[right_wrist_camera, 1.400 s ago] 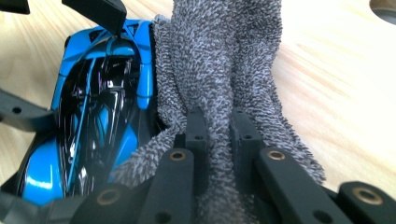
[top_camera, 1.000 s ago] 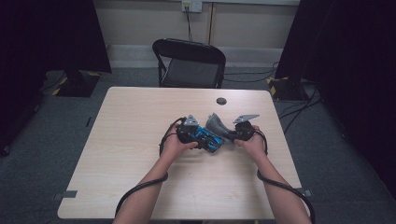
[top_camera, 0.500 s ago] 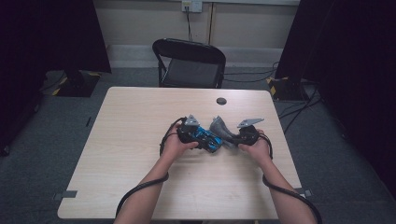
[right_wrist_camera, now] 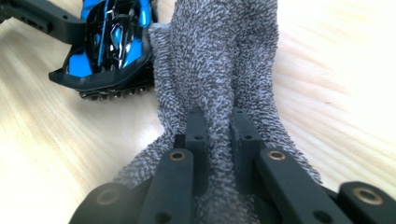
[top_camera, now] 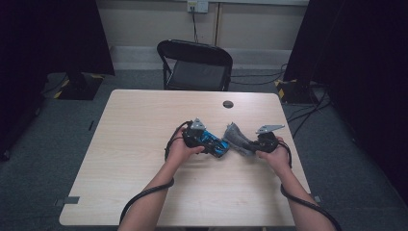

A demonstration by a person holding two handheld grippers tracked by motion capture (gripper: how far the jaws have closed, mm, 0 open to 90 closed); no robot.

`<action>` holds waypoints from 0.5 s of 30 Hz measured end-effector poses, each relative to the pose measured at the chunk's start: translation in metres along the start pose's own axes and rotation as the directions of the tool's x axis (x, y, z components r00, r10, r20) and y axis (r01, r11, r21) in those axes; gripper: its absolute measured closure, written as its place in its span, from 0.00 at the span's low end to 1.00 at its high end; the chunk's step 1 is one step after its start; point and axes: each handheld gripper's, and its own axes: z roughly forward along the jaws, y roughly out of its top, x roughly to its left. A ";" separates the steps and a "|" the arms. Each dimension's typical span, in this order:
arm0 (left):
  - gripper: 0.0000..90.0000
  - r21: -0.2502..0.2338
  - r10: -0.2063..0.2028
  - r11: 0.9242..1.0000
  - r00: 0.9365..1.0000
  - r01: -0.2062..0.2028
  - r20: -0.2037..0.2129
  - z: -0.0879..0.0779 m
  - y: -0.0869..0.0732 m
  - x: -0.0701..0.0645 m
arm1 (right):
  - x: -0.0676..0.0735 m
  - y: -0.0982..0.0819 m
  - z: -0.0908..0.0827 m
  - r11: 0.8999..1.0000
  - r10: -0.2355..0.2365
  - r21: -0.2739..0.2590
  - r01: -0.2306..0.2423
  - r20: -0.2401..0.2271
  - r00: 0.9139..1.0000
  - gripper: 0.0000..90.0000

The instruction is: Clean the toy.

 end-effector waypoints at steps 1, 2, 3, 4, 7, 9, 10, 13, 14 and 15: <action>0.18 -0.001 -0.001 1.000 1.000 0.001 0.001 0.000 0.000 0.000 | -0.001 0.001 -0.002 1.000 0.000 -0.007 0.000 0.003 1.000 0.90; 0.18 -0.001 -0.001 1.000 1.000 0.001 0.001 0.000 0.000 0.000 | -0.001 0.001 -0.002 1.000 0.000 -0.007 0.000 0.003 1.000 0.90; 0.18 0.000 -0.001 1.000 1.000 0.001 0.001 0.000 0.000 0.000 | -0.003 0.003 -0.007 1.000 0.010 -0.024 -0.010 0.012 1.000 0.90; 0.18 0.000 -0.001 1.000 1.000 0.001 0.001 0.000 0.000 0.000 | -0.004 0.004 -0.009 0.999 0.013 -0.031 -0.012 0.017 1.000 0.90; 0.18 -0.002 -0.001 1.000 1.000 0.001 0.001 0.000 0.000 0.000 | -0.006 0.010 -0.011 0.998 0.023 -0.055 -0.021 0.030 0.999 0.90; 0.18 -0.005 -0.005 1.000 1.000 0.005 0.005 0.000 0.000 0.000 | -0.007 0.016 -0.011 0.998 0.024 -0.065 -0.021 0.044 0.999 0.90; 0.18 -0.006 -0.005 1.000 1.000 0.005 0.004 0.000 -0.001 0.000 | -0.007 0.018 -0.011 0.997 0.029 -0.076 -0.026 0.049 0.998 0.90; 0.18 -0.004 -0.005 1.000 1.000 0.005 0.003 0.000 0.000 0.000 | -0.007 0.027 -0.008 0.995 0.041 -0.093 -0.035 0.063 0.997 0.90; 0.18 -0.003 0.000 1.000 1.000 0.000 0.002 0.000 0.000 0.000 | -0.007 0.029 -0.006 0.995 0.041 -0.097 -0.035 0.062 0.997 0.90; 0.18 -0.002 -0.001 1.000 1.000 0.001 0.002 0.000 0.000 0.000 | -0.007 0.032 -0.003 0.995 0.040 -0.096 -0.034 0.064 0.997 0.90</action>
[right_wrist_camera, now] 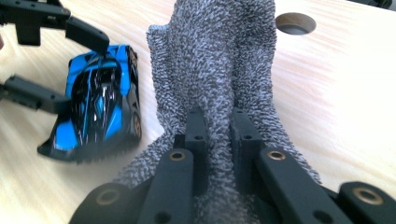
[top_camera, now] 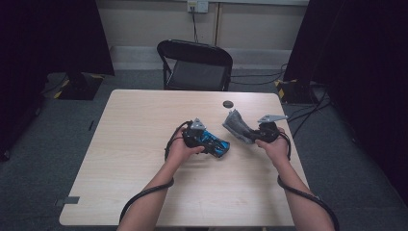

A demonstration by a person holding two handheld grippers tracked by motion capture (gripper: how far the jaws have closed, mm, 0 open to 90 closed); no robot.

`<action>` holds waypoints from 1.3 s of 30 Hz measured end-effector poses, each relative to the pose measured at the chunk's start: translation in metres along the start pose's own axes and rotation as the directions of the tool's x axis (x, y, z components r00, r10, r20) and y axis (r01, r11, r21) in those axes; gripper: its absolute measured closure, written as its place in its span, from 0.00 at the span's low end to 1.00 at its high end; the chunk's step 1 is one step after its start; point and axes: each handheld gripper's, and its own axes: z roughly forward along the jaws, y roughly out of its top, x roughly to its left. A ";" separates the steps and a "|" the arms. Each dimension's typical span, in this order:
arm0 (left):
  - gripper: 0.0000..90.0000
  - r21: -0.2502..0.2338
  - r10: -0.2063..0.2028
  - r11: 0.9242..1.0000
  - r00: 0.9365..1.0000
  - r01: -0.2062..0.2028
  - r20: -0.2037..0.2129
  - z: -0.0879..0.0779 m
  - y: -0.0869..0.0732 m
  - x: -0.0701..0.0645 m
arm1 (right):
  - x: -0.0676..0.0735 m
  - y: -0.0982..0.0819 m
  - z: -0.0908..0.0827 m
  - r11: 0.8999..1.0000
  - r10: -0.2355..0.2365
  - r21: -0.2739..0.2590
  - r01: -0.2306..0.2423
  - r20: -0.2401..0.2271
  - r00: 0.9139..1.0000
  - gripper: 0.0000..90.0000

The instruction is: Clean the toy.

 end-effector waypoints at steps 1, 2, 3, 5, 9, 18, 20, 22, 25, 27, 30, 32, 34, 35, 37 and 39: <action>0.18 -0.002 -0.003 1.000 1.000 0.003 0.002 0.000 0.000 0.000 | 0.001 0.002 0.003 1.000 -0.001 0.000 0.001 0.005 1.000 0.90; 0.18 -0.002 -0.002 1.000 1.000 0.002 0.002 0.000 0.000 0.000 | 0.002 0.005 0.006 1.000 0.001 -0.003 -0.001 -0.001 1.000 0.90; 0.18 -0.002 -0.002 1.000 1.000 0.002 0.002 0.000 0.000 0.000 | 0.003 0.007 0.009 1.000 -0.001 0.000 0.001 -0.002 1.000 0.90; 0.18 -0.004 -0.003 1.000 1.000 0.003 0.003 0.000 -0.001 0.000 | 0.006 0.011 0.016 1.000 -0.008 0.006 0.008 -0.004 1.000 0.90; 0.18 -0.002 -0.001 1.000 1.000 0.001 0.003 0.000 0.000 0.000 | 0.011 0.018 0.030 1.000 -0.009 0.009 0.009 -0.005 1.000 0.90; 0.18 -0.001 -0.001 1.000 1.000 0.001 0.003 0.000 0.000 0.000 | 0.018 0.023 0.055 1.000 -0.014 0.026 0.015 -0.012 1.000 0.90; 0.18 -0.001 -0.001 1.000 1.000 0.001 0.004 0.000 0.000 0.000 | 0.021 0.024 0.060 0.999 -0.015 0.028 0.015 -0.015 1.000 0.90; 0.18 -0.004 -0.002 1.000 1.000 0.002 0.004 0.000 -0.001 0.000 | 0.023 0.024 0.064 0.999 -0.020 0.033 0.020 -0.018 1.000 0.90; 0.18 -0.005 -0.002 1.000 1.000 0.002 0.006 0.000 -0.001 0.000 | 0.025 0.025 0.070 0.999 -0.023 0.042 0.024 -0.023 0.999 0.90; 0.18 -0.004 -0.003 1.000 1.000 0.003 0.006 0.000 -0.001 0.000 | 0.027 0.026 0.073 0.999 -0.020 0.041 0.021 -0.021 1.000 0.90; 0.18 -0.010 -0.002 1.000 1.000 0.002 0.005 0.000 -0.001 0.001 | 0.029 0.027 0.079 0.999 -0.026 0.044 0.027 -0.023 0.999 0.90; 0.18 -0.010 -0.001 1.000 1.000 0.001 0.006 0.000 -0.001 0.001 | 0.031 0.028 0.082 0.999 -0.028 0.044 0.029 -0.027 0.999 0.90; 0.18 -0.008 -0.001 1.000 1.000 0.001 0.006 0.000 -0.001 0.001 | 0.034 0.029 0.085 0.998 -0.034 0.050 0.036 -0.033 0.999 0.90; 0.18 -0.009 -0.001 1.000 1.000 0.001 0.006 0.000 -0.001 0.001 | 0.035 0.029 0.087 0.998 -0.036 0.054 0.037 -0.034 0.999 0.90; 0.18 -0.013 -0.003 1.000 1.000 0.003 0.005 0.000 -0.002 0.000 | 0.037 0.029 0.090 0.997 -0.046 0.059 0.048 -0.038 0.998 0.90; 0.18 -0.015 -0.003 1.000 1.000 0.003 0.005 0.000 -0.002 0.000 | 0.037 0.029 0.091 0.997 -0.048 0.065 0.050 -0.042 0.998 0.90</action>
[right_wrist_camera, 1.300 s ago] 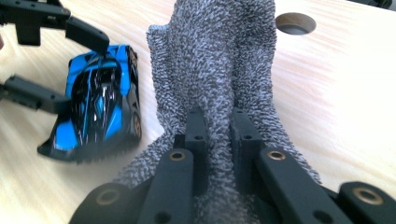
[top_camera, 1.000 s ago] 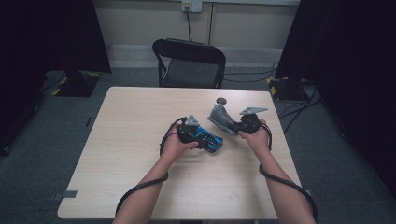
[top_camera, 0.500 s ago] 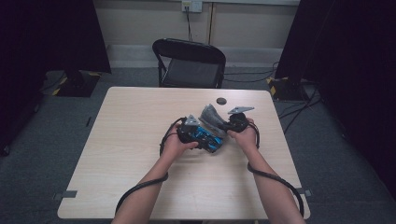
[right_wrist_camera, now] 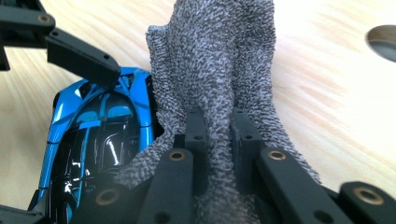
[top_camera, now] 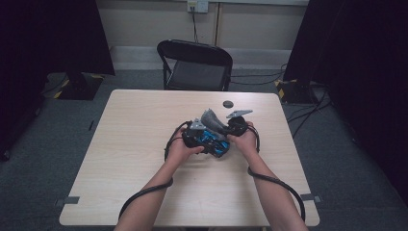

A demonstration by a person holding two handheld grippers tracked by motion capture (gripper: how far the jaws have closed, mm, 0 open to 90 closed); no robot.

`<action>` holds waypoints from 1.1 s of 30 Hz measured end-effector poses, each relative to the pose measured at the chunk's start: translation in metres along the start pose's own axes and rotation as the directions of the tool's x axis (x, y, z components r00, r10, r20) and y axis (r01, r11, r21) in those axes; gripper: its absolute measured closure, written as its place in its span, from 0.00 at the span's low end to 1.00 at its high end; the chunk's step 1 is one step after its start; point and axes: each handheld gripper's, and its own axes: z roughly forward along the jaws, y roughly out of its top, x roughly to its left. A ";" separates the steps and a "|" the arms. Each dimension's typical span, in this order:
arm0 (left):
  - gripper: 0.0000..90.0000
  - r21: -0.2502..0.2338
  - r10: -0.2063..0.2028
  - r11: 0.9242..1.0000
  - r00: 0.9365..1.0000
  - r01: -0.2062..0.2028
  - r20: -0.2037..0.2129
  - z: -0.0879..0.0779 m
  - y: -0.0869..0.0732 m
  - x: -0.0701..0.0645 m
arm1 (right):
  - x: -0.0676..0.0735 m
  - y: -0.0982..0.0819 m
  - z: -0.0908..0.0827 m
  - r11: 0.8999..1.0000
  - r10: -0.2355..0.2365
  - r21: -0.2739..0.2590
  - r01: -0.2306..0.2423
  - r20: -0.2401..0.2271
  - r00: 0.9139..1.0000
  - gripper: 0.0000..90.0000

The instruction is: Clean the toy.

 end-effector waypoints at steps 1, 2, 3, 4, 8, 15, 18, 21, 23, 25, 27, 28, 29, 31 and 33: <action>0.18 -0.002 0.000 1.000 1.000 0.000 -0.001 0.000 0.000 0.000 | 0.001 -0.001 0.003 1.000 -0.004 0.018 0.004 -0.005 1.000 0.89; 0.18 -0.002 0.000 1.000 1.000 0.000 -0.001 0.000 0.000 0.000 | 0.001 -0.002 0.005 1.000 -0.003 0.030 0.004 -0.017 1.000 0.89; 0.18 -0.001 -0.001 1.000 1.000 0.001 -0.001 0.000 0.000 0.000 | 0.002 -0.002 0.006 0.999 -0.002 0.036 0.003 -0.018 1.000 0.89; 0.18 -0.001 -0.001 1.000 1.000 0.001 0.001 0.000 0.000 0.000 | 0.002 -0.002 0.006 0.999 0.000 0.036 0.000 -0.017 1.000 0.89; 0.18 -0.008 0.000 1.000 1.000 0.000 -0.001 0.000 -0.001 0.000 | 0.001 -0.002 0.006 0.999 0.000 0.041 0.001 -0.026 1.000 0.89; 0.18 -0.009 0.000 1.000 1.000 0.000 -0.002 0.000 -0.001 0.000 | 0.000 -0.001 0.006 0.998 -0.021 0.056 0.023 -0.033 0.999 0.89; 0.18 -0.010 0.000 1.000 1.000 0.000 -0.001 0.000 -0.001 0.000 | -0.001 -0.002 0.005 0.998 -0.018 0.056 0.020 -0.041 0.999 0.89; 0.18 -0.008 0.000 1.000 1.000 0.000 -0.001 0.000 -0.001 0.000 | -0.001 -0.003 0.004 0.998 -0.017 0.056 0.019 -0.043 0.999 0.89; 0.18 -0.007 0.000 1.000 1.000 0.000 -0.001 0.000 -0.001 0.000 | -0.001 -0.003 0.004 0.998 -0.017 0.057 0.019 -0.044 0.999 0.89; 0.18 -0.008 0.000 1.000 1.000 0.000 0.000 0.000 -0.001 0.000 | -0.001 -0.004 0.003 0.998 -0.012 0.055 0.015 -0.049 0.999 0.89; 0.18 -0.005 0.000 1.000 1.000 0.000 -0.001 0.000 -0.001 0.000 | -0.002 -0.005 0.002 0.998 0.000 0.055 0.003 -0.053 0.999 0.89; 0.18 -0.004 0.000 1.000 1.000 0.000 0.000 0.000 0.000 0.000 | -0.003 -0.005 0.002 0.998 -0.001 0.055 0.004 -0.054 0.999 0.89; 0.18 -0.003 0.000 1.000 1.000 0.000 0.000 0.000 0.000 0.000 | -0.003 -0.005 0.001 0.998 -0.003 0.056 0.006 -0.056 0.998 0.89; 0.18 0.000 0.000 1.000 1.000 0.000 0.000 0.000 0.000 0.000 | -0.003 -0.006 0.000 0.998 -0.003 0.057 0.006 -0.059 0.998 0.89; 0.18 0.000 0.000 1.000 1.000 0.000 0.001 0.000 0.000 0.000 | -0.004 -0.007 -0.001 0.998 -0.002 0.055 0.006 -0.059 0.998 0.89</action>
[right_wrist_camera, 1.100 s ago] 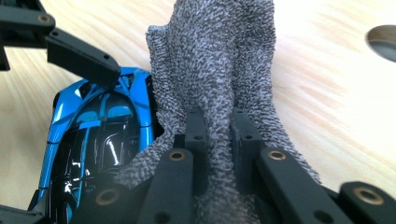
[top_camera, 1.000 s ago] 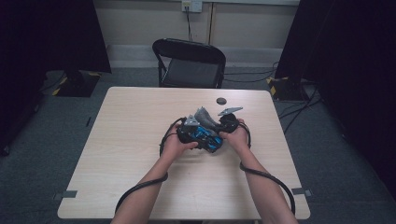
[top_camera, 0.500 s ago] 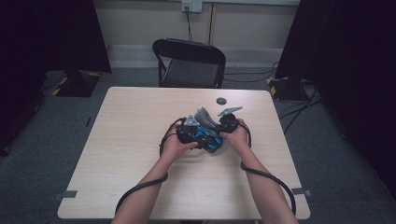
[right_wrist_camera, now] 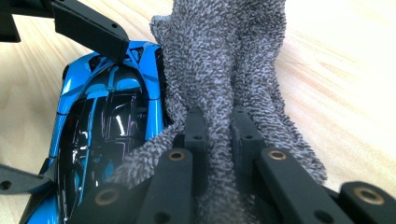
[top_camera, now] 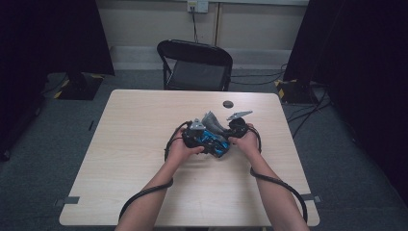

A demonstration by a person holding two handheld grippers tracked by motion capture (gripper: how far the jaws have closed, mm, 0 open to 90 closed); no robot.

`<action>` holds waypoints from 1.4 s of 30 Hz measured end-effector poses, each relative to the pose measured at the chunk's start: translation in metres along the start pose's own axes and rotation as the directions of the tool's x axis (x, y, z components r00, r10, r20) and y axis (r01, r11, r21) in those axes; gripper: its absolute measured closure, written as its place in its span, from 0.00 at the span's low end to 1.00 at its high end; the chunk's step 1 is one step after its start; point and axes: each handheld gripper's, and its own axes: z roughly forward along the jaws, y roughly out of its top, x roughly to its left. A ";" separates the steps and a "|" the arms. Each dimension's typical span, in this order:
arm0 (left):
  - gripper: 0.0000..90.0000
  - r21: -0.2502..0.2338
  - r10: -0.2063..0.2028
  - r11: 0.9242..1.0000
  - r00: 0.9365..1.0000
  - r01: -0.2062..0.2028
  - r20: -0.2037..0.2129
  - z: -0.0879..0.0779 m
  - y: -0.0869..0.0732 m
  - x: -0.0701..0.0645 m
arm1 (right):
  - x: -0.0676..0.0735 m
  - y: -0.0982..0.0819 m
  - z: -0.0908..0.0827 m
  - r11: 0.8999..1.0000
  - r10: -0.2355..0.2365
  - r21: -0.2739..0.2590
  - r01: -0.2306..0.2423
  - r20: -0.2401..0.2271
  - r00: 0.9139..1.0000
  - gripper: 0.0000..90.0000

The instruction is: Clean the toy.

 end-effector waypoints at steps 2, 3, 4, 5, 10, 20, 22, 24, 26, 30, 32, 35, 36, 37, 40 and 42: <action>0.18 0.000 0.000 1.000 1.000 0.000 0.001 0.000 0.000 0.000 | 0.000 -0.001 -0.001 1.000 -0.002 0.002 0.002 -0.001 1.000 0.89; 0.18 0.000 0.000 1.000 1.000 0.000 0.001 0.000 0.000 0.000 | 0.000 -0.001 -0.002 1.000 -0.003 0.004 0.003 -0.001 1.000 0.89; 0.18 0.000 0.000 1.000 1.000 0.000 0.000 0.000 0.000 0.000 | 0.000 -0.001 -0.002 1.000 -0.005 0.005 0.005 -0.001 1.000 0.89; 0.18 0.001 0.000 1.000 1.000 0.000 -0.001 0.000 0.000 0.000 | -0.001 -0.001 -0.003 1.000 -0.005 0.007 0.005 0.000 1.000 0.89; 0.18 -0.004 0.003 1.000 1.000 -0.003 -0.004 0.000 0.000 0.000 | -0.002 -0.005 -0.007 1.000 -0.002 0.004 0.002 -0.003 1.000 0.89; 0.18 -0.002 0.003 1.000 1.000 -0.003 0.000 0.000 0.000 0.000 | -0.003 -0.012 -0.015 1.000 -0.010 0.004 0.010 0.000 1.000 0.89; 0.18 -0.001 0.003 1.000 1.000 -0.003 0.000 0.000 0.000 0.000 | -0.003 -0.012 -0.016 1.000 -0.012 0.005 0.012 -0.001 1.000 0.89; 0.18 -0.001 0.003 1.000 1.000 -0.003 0.000 0.000 0.000 0.000 | -0.004 -0.014 -0.019 1.000 -0.015 0.005 0.015 0.002 1.000 0.89; 0.18 -0.002 0.003 1.000 1.000 -0.003 0.000 0.000 0.000 0.000 | -0.004 -0.016 -0.020 1.000 -0.019 0.006 0.019 0.001 1.000 0.89; 0.18 0.000 0.003 1.000 1.000 -0.003 -0.001 0.000 0.000 -0.001 | -0.005 -0.018 -0.024 1.000 -0.022 0.006 0.022 0.003 1.000 0.89; 0.18 0.001 0.003 1.000 1.000 -0.003 -0.001 0.000 0.000 -0.001 | -0.005 -0.019 -0.026 1.000 -0.023 0.006 0.023 0.003 1.000 0.89; 0.18 0.001 0.003 1.000 1.000 -0.003 -0.001 0.000 0.000 -0.001 | -0.006 -0.022 -0.029 1.000 -0.023 0.005 0.023 0.000 1.000 0.89; 0.18 0.000 0.003 1.000 1.000 -0.003 -0.002 0.000 0.000 -0.001 | -0.006 -0.023 -0.030 1.000 -0.022 0.005 0.022 -0.001 1.000 0.89; 0.18 0.000 0.003 1.000 1.000 -0.003 -0.002 0.000 0.000 -0.001 | -0.006 -0.023 -0.030 1.000 -0.022 0.005 0.022 -0.001 1.000 0.89; 0.18 0.002 0.003 1.000 1.000 -0.003 -0.002 0.000 0.000 0.000 | -0.007 -0.028 -0.034 1.000 -0.025 0.002 0.025 0.000 1.000 0.89; 0.18 0.003 0.001 1.000 1.000 -0.001 -0.002 0.000 0.000 -0.001 | -0.007 -0.030 -0.037 1.000 -0.026 0.002 0.026 0.001 1.000 0.89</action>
